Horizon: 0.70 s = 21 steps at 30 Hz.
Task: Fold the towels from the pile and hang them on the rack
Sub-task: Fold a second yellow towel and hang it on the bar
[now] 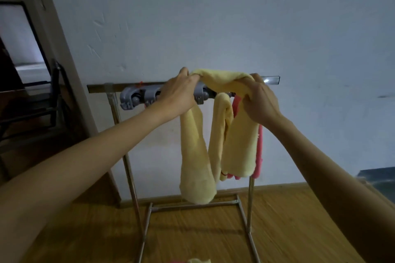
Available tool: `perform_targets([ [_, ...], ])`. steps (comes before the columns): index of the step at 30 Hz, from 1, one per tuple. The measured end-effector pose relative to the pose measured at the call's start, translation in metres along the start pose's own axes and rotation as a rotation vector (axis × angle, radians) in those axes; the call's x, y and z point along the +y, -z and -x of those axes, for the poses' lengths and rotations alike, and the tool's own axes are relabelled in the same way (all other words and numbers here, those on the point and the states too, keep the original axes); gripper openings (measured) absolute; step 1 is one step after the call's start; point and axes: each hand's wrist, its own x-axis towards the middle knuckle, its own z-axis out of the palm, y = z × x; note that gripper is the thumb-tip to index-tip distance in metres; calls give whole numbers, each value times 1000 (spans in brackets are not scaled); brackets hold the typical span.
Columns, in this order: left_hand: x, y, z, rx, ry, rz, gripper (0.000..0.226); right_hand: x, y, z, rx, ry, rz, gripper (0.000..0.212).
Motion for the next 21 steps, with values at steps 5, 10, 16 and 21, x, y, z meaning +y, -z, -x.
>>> perform_targets([
  [5, 5, -11, -19, -53, -13, 65, 38, 5, -13, -8, -22, -84, -80, 70],
  [10, 11, -27, -37, -56, -50, 103, 38, 6, -26, -8, 56, -105, 22, 49],
  [16, 16, -31, -55, -22, -32, 61, 44, 2, -31, -11, -4, -51, -104, 55],
  [21, 25, -40, -52, -61, -40, 55, 46, 3, -52, -8, 26, -93, -55, 53],
])
